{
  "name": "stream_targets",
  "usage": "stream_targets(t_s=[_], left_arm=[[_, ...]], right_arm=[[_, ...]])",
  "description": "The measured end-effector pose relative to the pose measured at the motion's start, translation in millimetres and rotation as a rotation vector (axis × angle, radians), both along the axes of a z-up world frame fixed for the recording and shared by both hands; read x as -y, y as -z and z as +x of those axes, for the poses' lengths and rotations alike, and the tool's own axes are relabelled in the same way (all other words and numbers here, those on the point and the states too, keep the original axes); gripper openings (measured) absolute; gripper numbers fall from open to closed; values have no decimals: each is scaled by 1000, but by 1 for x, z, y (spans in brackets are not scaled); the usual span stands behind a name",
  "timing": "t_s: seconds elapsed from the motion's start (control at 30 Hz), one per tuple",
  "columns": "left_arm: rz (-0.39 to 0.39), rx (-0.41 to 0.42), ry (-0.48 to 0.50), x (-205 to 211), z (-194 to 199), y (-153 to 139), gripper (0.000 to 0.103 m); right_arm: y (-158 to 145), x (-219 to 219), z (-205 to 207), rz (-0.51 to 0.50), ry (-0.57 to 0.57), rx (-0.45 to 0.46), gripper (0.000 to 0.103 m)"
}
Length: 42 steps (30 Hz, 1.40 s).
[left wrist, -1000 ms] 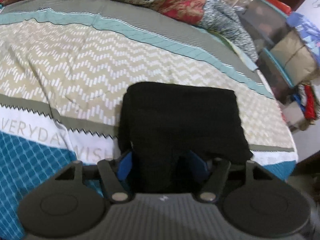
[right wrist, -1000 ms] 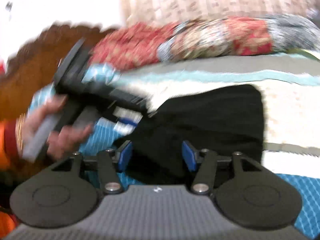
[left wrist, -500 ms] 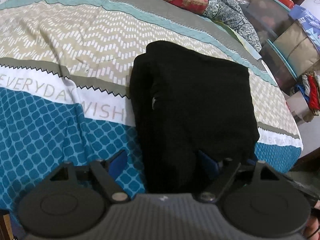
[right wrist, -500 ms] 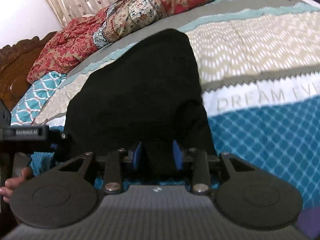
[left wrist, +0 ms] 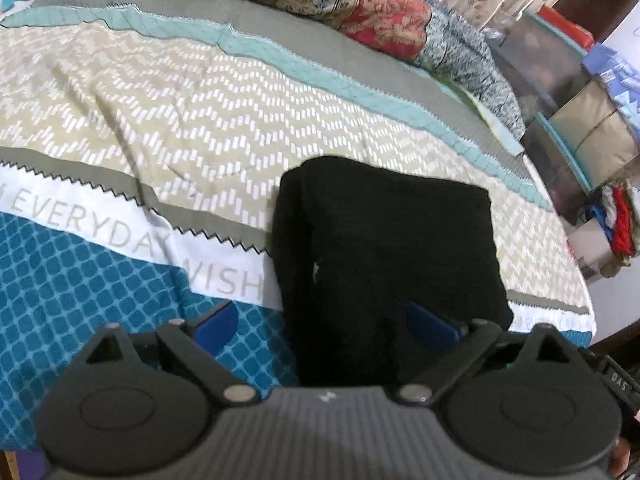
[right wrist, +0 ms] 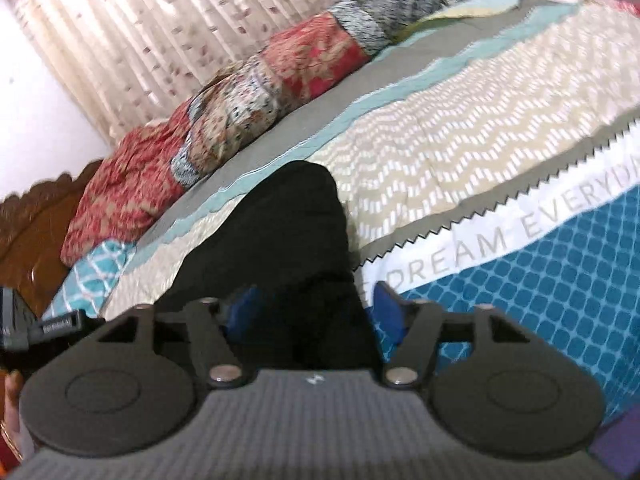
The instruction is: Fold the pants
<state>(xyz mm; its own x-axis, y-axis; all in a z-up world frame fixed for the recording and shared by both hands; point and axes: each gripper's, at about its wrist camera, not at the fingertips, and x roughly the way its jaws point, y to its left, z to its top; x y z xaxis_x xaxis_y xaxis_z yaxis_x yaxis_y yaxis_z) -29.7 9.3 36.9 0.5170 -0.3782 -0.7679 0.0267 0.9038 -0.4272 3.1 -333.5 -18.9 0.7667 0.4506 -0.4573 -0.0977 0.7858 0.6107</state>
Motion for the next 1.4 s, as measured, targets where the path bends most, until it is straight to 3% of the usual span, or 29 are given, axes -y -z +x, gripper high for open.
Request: stream_targets(t_s=[0.17, 0.3, 0.4, 0.53, 0.77, 0.87, 1.1, 1.4], left_arm=[[124, -50, 21, 21, 0, 16, 102], [102, -68, -19, 19, -6, 26, 103], [117, -63, -34, 20, -9, 28, 103], [180, -34, -29, 30, -14, 27, 103], [228, 16, -18, 37, -23, 31, 103], [238, 21, -13, 37, -23, 31, 103], [266, 35, -11, 41, -25, 33, 103], [270, 35, -12, 42, -27, 34, 103]], right_arm=[[11, 1, -1, 41, -21, -60, 70], [32, -1, 0, 75, -1, -167, 79], [34, -3, -6, 82, 18, -111, 85], [31, -22, -11, -48, -19, -56, 91], [40, -42, -26, -146, -20, 63, 98], [42, -40, -25, -118, -22, 74, 103], [45, -29, -23, -28, -28, 84, 103], [45, -22, -21, 3, -53, 77, 103]])
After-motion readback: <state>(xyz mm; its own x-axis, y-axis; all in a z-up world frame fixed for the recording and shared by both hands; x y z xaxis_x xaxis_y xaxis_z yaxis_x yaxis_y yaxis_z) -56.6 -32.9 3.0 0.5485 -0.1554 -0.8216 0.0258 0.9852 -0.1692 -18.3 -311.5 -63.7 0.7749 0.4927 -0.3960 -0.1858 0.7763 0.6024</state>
